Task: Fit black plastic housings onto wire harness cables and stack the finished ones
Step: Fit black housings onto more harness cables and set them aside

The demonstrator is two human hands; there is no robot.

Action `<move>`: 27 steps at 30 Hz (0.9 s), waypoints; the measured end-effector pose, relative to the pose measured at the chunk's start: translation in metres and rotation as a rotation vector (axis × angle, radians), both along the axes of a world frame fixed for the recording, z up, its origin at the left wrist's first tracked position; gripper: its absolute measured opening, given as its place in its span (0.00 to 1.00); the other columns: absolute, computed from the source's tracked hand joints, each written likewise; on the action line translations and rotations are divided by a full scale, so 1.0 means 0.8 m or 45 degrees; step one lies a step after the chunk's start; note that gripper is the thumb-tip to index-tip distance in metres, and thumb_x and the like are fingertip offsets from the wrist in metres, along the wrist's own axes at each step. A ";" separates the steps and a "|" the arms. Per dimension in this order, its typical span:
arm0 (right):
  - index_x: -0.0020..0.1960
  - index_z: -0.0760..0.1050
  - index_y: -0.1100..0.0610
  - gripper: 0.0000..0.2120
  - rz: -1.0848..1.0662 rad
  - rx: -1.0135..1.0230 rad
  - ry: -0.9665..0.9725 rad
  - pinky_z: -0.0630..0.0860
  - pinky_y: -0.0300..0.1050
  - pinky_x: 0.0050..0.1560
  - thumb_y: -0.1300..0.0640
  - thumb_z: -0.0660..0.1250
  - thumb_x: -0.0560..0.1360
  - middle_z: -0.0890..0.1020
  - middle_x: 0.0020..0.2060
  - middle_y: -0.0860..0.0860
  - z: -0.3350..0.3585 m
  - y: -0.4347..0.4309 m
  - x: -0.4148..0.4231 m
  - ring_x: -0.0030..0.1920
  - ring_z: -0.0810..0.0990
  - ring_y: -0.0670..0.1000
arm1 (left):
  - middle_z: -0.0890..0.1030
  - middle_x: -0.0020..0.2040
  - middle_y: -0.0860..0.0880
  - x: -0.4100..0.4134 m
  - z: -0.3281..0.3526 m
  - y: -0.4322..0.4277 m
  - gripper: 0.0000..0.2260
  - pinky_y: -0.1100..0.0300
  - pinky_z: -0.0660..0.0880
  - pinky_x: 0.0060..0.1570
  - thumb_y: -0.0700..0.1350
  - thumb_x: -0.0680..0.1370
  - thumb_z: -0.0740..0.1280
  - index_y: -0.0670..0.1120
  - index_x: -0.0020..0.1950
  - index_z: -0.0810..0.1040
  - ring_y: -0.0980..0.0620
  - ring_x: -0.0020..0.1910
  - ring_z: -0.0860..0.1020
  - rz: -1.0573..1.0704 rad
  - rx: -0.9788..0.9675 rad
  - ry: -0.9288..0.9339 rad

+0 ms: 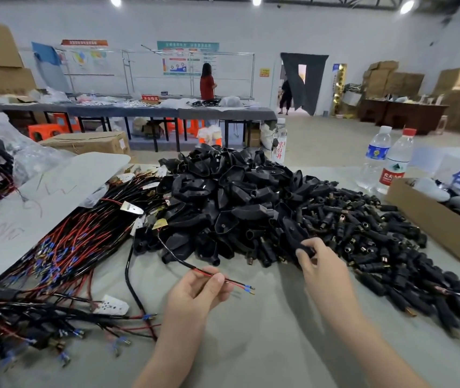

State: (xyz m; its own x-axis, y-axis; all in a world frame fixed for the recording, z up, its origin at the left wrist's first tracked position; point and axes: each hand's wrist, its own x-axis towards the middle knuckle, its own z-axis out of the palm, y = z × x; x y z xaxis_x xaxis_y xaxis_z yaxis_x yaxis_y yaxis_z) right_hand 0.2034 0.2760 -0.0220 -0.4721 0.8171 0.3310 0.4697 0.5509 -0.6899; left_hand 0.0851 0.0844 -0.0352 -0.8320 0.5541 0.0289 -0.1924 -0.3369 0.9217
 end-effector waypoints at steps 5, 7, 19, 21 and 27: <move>0.51 0.75 0.39 0.13 0.297 0.076 -0.024 0.70 0.28 0.49 0.59 0.68 0.79 0.77 0.46 0.31 -0.017 -0.039 0.038 0.47 0.78 0.40 | 0.85 0.43 0.38 0.007 0.006 0.001 0.12 0.62 0.81 0.42 0.41 0.69 0.72 0.38 0.50 0.79 0.46 0.43 0.85 -0.025 0.111 -0.061; 0.52 0.75 0.37 0.12 0.403 0.041 -0.093 0.69 0.25 0.47 0.56 0.68 0.79 0.79 0.43 0.29 -0.023 -0.050 0.039 0.48 0.79 0.40 | 0.85 0.43 0.39 0.011 0.007 0.001 0.14 0.63 0.81 0.43 0.41 0.68 0.73 0.38 0.51 0.79 0.46 0.44 0.85 -0.026 0.127 -0.042; 0.59 0.60 0.24 0.25 0.551 -0.025 0.015 0.69 0.24 0.44 0.51 0.68 0.79 0.75 0.46 0.17 -0.024 -0.066 0.033 0.43 0.78 0.29 | 0.87 0.45 0.46 0.029 0.000 0.011 0.03 0.66 0.78 0.39 0.36 0.76 0.72 0.41 0.48 0.82 0.55 0.40 0.82 -0.004 -0.147 0.362; 0.58 0.63 0.26 0.23 0.554 -0.021 0.033 0.69 0.24 0.47 0.52 0.69 0.79 0.75 0.49 0.18 -0.023 -0.066 0.033 0.48 0.78 0.28 | 0.86 0.43 0.45 0.028 -0.001 0.012 0.03 0.65 0.77 0.37 0.37 0.76 0.72 0.41 0.49 0.83 0.55 0.38 0.80 -0.034 -0.150 0.335; 0.56 0.65 0.26 0.22 0.559 -0.026 0.066 0.69 0.25 0.49 0.52 0.69 0.79 0.77 0.52 0.23 -0.024 -0.068 0.031 0.51 0.78 0.31 | 0.86 0.46 0.40 0.025 -0.003 0.016 0.10 0.63 0.76 0.34 0.43 0.69 0.73 0.41 0.48 0.82 0.53 0.36 0.79 -0.115 -0.050 0.069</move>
State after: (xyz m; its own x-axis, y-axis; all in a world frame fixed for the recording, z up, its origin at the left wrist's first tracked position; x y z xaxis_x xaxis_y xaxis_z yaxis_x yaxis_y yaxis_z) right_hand 0.2286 0.2219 -0.0415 -0.7593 0.5491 0.3491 0.1586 0.6765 -0.7192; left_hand 0.1051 0.0974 -0.0375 -0.7764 0.6282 0.0494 -0.1696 -0.2838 0.9438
